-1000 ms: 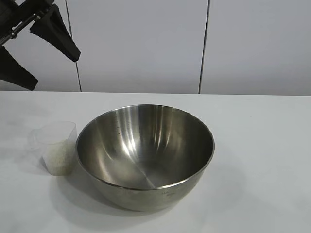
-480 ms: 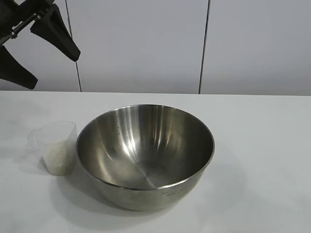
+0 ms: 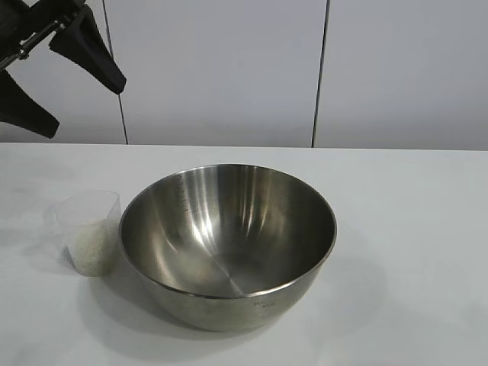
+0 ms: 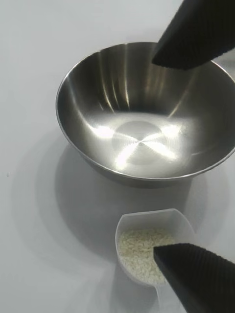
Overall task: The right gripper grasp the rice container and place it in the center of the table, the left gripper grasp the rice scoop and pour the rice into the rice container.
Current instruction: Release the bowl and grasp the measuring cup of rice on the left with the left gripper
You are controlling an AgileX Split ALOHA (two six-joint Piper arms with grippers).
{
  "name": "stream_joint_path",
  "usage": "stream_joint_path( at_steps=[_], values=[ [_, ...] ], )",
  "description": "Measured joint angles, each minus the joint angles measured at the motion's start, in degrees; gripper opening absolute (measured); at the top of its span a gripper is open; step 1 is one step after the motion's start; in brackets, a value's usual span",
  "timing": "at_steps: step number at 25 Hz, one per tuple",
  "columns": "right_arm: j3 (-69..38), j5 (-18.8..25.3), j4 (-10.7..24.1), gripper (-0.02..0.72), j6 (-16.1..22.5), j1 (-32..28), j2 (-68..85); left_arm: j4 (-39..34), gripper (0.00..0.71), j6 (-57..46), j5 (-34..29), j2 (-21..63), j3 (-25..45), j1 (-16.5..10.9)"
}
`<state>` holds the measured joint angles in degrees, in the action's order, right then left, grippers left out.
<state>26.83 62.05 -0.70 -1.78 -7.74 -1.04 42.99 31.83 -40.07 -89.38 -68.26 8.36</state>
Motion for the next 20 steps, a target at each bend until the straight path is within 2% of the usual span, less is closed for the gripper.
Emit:
stream_joint_path(
  at_steps=[4,9,11,13,16,18,20],
  values=[
    [0.0,0.1,0.0,0.64,0.0,0.0,0.0,0.9,0.694,9.8,15.9,10.7,6.1,4.2],
    [0.0,0.0,0.0,0.64,0.0,0.0,0.0,1.8,0.694,19.7,42.2,21.4,20.5,14.0],
    [0.0,0.0,0.0,0.64,0.0,0.0,0.0,2.2,0.694,20.6,50.8,23.1,25.5,16.8],
    [0.0,0.0,0.0,0.64,0.0,0.0,0.0,2.7,0.694,20.4,56.6,23.5,29.5,18.0],
    [0.0,0.0,0.0,0.64,0.0,0.0,0.0,2.6,0.694,18.2,60.9,23.5,34.0,18.3],
    [0.0,0.0,0.0,0.64,0.0,0.0,0.0,-1.4,0.694,14.0,63.9,23.5,37.7,18.3],
    [0.0,0.0,0.0,0.64,0.0,0.0,0.0,-9.1,0.694,6.2,68.8,23.5,42.8,18.3]
  ],
)
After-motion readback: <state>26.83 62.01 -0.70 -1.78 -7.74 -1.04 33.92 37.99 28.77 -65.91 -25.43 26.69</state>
